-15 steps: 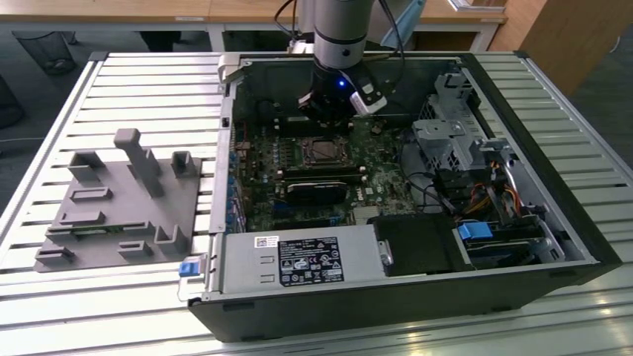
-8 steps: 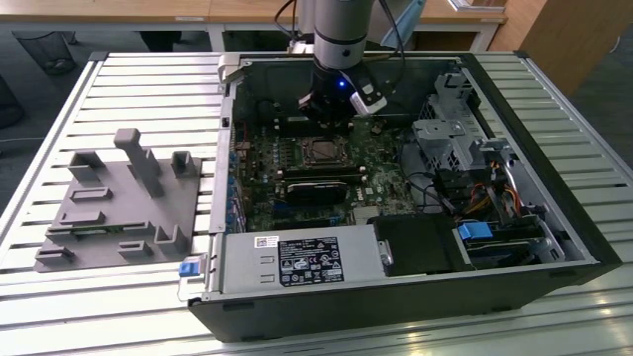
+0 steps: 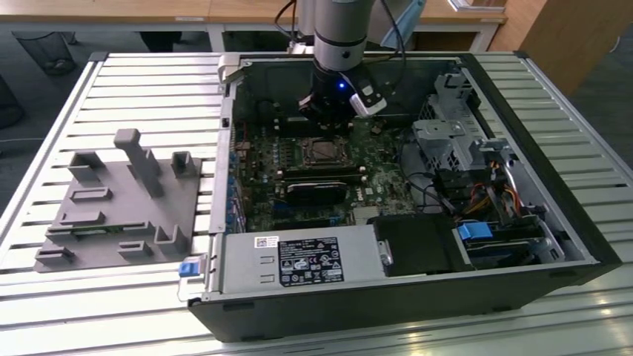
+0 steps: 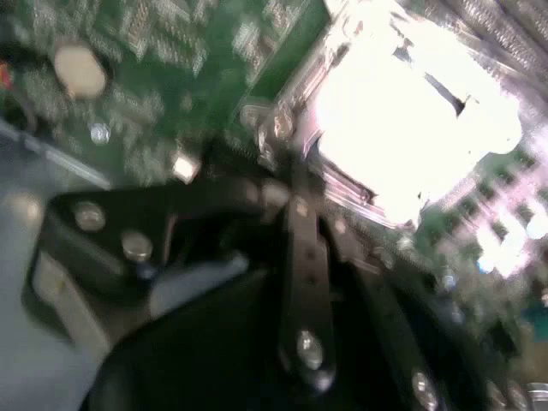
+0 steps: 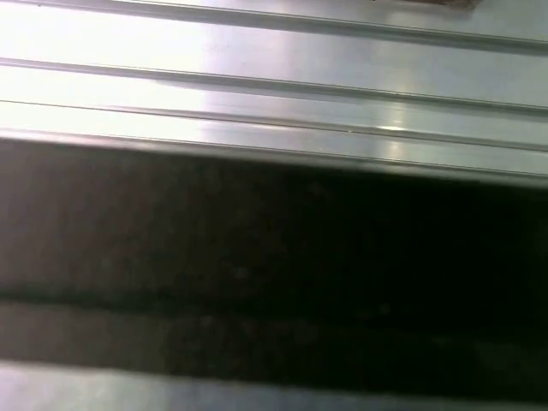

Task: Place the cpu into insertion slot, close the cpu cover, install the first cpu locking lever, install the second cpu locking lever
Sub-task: 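Install the first cpu locking lever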

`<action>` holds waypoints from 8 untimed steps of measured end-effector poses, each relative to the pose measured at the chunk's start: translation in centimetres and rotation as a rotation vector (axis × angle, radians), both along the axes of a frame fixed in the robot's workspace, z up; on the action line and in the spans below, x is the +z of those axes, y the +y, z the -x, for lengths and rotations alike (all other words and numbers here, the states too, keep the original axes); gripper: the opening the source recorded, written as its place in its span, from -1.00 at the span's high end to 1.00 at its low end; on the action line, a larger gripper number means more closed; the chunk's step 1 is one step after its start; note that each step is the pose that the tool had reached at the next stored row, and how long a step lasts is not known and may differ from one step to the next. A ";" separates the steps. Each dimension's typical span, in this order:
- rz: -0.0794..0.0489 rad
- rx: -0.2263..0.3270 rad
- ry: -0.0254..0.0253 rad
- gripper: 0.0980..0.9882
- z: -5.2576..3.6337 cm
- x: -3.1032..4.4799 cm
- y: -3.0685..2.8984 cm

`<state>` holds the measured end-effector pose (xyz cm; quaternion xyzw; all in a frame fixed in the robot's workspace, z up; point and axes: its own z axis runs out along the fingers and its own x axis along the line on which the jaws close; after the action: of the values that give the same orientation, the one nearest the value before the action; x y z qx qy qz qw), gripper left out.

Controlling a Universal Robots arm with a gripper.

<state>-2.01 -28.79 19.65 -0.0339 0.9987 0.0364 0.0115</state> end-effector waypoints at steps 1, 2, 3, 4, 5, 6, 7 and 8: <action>0.001 0.000 0.0007 0.95 0.01 0.07 -0.01; 0.002 0.000 0.0015 0.95 0.02 0.19 -0.03; 0.002 0.000 0.0015 0.95 0.01 0.24 -0.03; 0.002 0.000 0.0014 0.95 0.01 0.31 -0.03; 0.002 0.000 0.0015 0.95 0.01 0.39 -0.03; 0.002 0.000 0.0015 0.95 0.00 0.44 -0.03; 0.002 0.000 0.0015 0.95 -0.02 0.45 -0.03; 0.002 0.000 0.0013 0.95 -0.03 0.44 -0.03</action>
<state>-1.98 -28.82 20.09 -0.0339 0.9987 0.0352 0.0108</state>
